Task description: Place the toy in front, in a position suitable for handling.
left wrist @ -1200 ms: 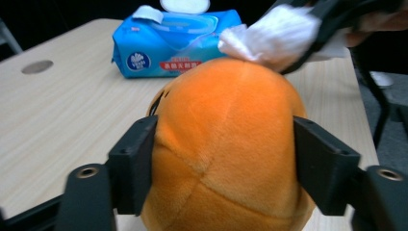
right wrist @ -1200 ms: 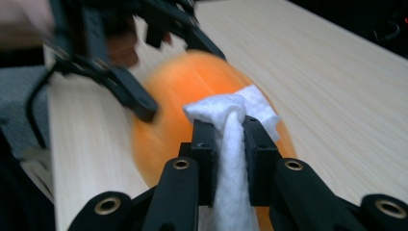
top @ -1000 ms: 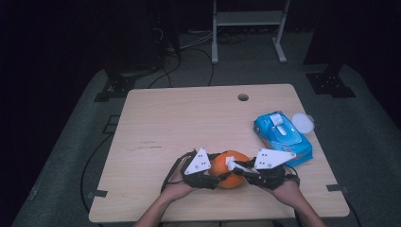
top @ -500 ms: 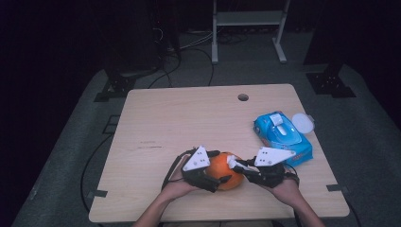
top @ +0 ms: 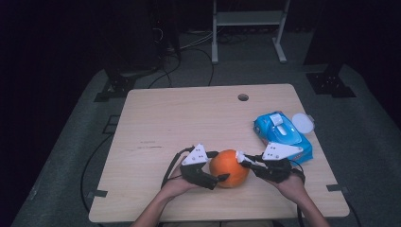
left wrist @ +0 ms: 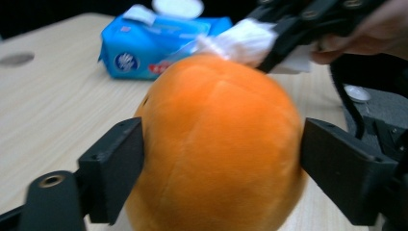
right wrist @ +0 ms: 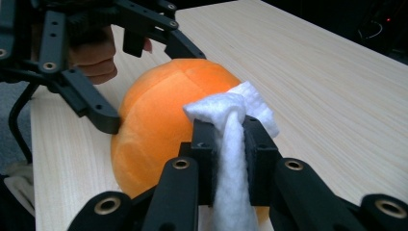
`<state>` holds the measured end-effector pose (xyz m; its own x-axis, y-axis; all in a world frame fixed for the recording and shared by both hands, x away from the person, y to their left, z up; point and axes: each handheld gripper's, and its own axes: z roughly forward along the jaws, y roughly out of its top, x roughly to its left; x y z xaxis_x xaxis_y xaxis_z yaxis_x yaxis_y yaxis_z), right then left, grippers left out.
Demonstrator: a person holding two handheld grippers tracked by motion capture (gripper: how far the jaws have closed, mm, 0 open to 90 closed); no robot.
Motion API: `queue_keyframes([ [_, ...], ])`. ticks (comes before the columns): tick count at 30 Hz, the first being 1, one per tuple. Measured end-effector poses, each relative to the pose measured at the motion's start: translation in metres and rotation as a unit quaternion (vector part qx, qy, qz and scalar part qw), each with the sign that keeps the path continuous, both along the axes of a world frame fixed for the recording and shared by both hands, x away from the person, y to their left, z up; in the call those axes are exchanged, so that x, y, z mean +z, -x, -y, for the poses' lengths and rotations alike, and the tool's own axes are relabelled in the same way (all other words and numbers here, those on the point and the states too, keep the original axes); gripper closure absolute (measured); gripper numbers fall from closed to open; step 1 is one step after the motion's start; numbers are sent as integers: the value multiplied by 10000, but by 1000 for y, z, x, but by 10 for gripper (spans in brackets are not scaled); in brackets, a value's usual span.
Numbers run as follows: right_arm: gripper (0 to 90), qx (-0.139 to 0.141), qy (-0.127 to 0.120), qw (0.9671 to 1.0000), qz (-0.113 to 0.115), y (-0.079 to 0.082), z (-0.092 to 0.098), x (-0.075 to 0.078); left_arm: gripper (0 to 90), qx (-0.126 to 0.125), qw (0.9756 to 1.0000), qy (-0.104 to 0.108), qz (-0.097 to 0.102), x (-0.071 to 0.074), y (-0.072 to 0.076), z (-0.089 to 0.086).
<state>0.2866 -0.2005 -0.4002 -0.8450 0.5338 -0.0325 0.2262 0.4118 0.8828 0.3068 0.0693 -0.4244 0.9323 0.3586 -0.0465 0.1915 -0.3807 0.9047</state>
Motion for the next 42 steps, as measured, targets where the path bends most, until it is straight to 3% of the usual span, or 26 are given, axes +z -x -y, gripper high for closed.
queue_keyframes([
  [2, 770, 44, 30, 10000, 53, 4, -5, 3, 203, 78, 9999, -25, 130, -2, 2, 1],
  [7, 771, 339, -102, 9993, 130, 14, -17, 12, 266, 387, 9992, 95, 92, -4, 2, 3],
  [10, 772, 327, 95, 9990, 283, 16, -22, 14, 279, 313, 9994, 15, 158, -2, 3, 3],
  [12, 772, 320, 85, 9991, 274, 15, -20, 14, 279, 271, 9995, 30, 144, -2, 4, 3],
  [15, 772, 7, 42, 9998, 176, 6, -4, 10, 279, -151, 9998, -51, 99, 0, 6, 2],
  [17, 772, -147, 127, 9996, 193, 4, 2, 8, 265, -203, 9997, -33, 117, 1, 7, 2],
  [19, 772, -118, 126, 9997, 154, 6, 3, 8, 228, -91, 9998, -28, 161, 1, 7, 3],
  [22, 771, -10, 157, 9997, 195, 11, -3, 11, 259, 206, 9994, -25, 273, -1, 7, 6],
  [26, 771, 444, 93, 9988, 203, 20, -18, 16, 275, 484, 9986, 77, 205, -2, 6, 9],
  [28, 772, 374, 315, 9981, 367, 23, -24, 17, 276, 444, 9987, 32, 240, -1, 8, 9],
  [30, 772, 329, 276, 9985, 350, 20, -21, 17, 275, 333, 9992, 43, 234, -1, 9, 7],
  [34, 772, -15, 96, 9997, 225, 9, -2, 12, 265, 14, 9995, 18, 321, 0, 12, 8],
  [36, 773, -126, 82, 9997, 217, 7, 4, 11, 265, 56, 9992, 37, 400, 1, 11, 9],
  [39, 772, -126, 75, 9997, 210, 7, 5, 11, 189, 282, 9992, -9, 286, -1, 8, 11],
  [42, 772, 50, 129, 9996, 245, 13, -4, 13, 229, 276, 9992, -39, 302, -7, 9, 13],
])
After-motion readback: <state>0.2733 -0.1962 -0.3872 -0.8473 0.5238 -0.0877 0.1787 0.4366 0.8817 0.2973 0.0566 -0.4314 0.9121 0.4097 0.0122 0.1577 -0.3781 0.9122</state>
